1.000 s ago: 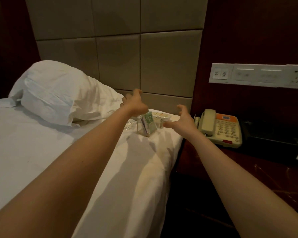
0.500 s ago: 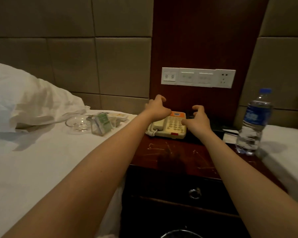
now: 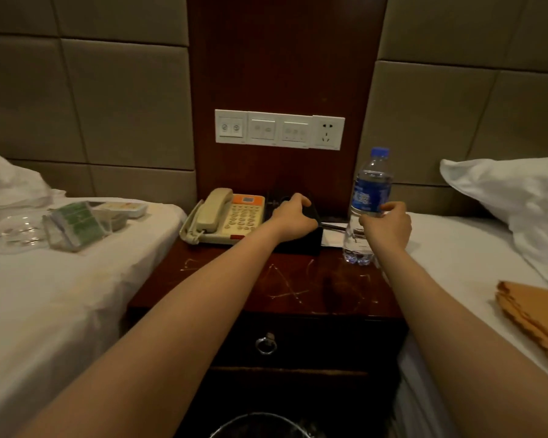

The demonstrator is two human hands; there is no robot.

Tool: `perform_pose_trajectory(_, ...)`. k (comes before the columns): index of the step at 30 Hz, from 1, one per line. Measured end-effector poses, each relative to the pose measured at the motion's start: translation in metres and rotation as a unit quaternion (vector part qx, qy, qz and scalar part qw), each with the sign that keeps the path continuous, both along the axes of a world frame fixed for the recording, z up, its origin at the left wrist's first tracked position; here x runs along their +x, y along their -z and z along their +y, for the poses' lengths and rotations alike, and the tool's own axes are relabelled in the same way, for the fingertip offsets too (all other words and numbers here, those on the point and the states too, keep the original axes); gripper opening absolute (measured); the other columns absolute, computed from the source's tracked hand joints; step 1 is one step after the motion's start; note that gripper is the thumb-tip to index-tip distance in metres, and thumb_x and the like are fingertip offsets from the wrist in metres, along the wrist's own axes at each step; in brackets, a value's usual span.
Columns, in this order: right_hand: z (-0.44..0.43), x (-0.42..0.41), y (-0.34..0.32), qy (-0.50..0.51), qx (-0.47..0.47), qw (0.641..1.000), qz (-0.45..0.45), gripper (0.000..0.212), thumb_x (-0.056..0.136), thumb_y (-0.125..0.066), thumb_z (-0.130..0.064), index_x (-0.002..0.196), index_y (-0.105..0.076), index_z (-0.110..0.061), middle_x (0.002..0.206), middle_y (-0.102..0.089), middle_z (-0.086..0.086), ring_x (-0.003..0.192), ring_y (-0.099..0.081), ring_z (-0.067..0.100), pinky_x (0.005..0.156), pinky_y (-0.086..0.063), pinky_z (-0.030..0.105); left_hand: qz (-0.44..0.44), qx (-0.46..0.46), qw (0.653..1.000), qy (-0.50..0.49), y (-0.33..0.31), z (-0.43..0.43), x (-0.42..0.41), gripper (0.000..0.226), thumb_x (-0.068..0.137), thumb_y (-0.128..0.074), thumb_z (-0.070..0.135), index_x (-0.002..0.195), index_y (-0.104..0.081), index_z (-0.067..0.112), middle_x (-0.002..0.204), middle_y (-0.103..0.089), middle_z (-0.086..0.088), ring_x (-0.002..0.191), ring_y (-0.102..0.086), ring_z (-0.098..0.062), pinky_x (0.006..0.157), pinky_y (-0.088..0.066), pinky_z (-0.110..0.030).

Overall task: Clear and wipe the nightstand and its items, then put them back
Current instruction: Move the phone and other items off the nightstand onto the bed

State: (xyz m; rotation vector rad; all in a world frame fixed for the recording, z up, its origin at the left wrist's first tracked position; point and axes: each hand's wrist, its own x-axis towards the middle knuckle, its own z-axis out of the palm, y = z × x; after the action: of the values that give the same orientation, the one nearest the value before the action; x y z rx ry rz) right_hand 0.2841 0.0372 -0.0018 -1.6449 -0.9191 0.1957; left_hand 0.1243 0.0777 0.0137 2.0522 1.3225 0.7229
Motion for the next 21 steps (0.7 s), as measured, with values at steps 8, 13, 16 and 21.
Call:
perform_pose_trajectory(8,0.024,0.025,0.010,-0.044,-0.042,0.998,0.024,0.077,0.074,-0.078,-0.028,0.133,-0.034,-0.004,0.135,-0.048,0.014,0.122,-0.049,0.030,0.094,-0.040,0.035,-0.012,0.010,1.000,0.026,0.017,0.017,0.048,0.051,0.090,-0.055,0.013,0.137,-0.035,0.011,0.137,-0.041,-0.013,0.120,-0.047,-0.026,0.093,-0.041,-0.032)
perform_pose_trajectory(13,0.040,0.025,0.018,-0.062,-0.028,0.997,0.034,0.067,0.073,-0.077,-0.026,0.127,-0.042,-0.006,0.126,-0.057,0.009,0.115,-0.054,0.026,0.084,-0.040,0.030,-0.010,0.008,0.999,0.045,0.026,0.020,0.064,0.057,0.089,-0.056,0.012,0.140,-0.031,0.009,0.142,-0.038,-0.012,0.125,-0.045,-0.027,0.095,-0.041,-0.031)
perform_pose_trajectory(16,0.042,0.024,0.019,-0.050,-0.027,0.998,0.031,0.059,0.073,-0.077,-0.027,0.122,-0.049,-0.007,0.120,-0.061,0.008,0.109,-0.057,0.025,0.078,-0.039,0.028,-0.004,0.006,0.998,0.055,0.028,0.019,0.067,0.060,0.088,-0.057,0.012,0.140,-0.029,0.008,0.140,-0.039,-0.012,0.121,-0.048,-0.027,0.085,-0.041,-0.028)
perform_pose_trajectory(21,0.035,0.029,0.005,-0.039,-0.035,0.998,0.043,0.054,0.067,-0.081,-0.032,0.113,-0.061,-0.010,0.109,-0.066,0.006,0.096,-0.060,0.022,0.076,-0.043,0.031,-0.010,-0.002,0.998,0.066,0.019,0.007,0.060,0.065,0.088,-0.062,0.017,0.141,-0.027,0.009,0.141,-0.037,-0.012,0.121,-0.047,-0.025,0.085,-0.041,-0.027)
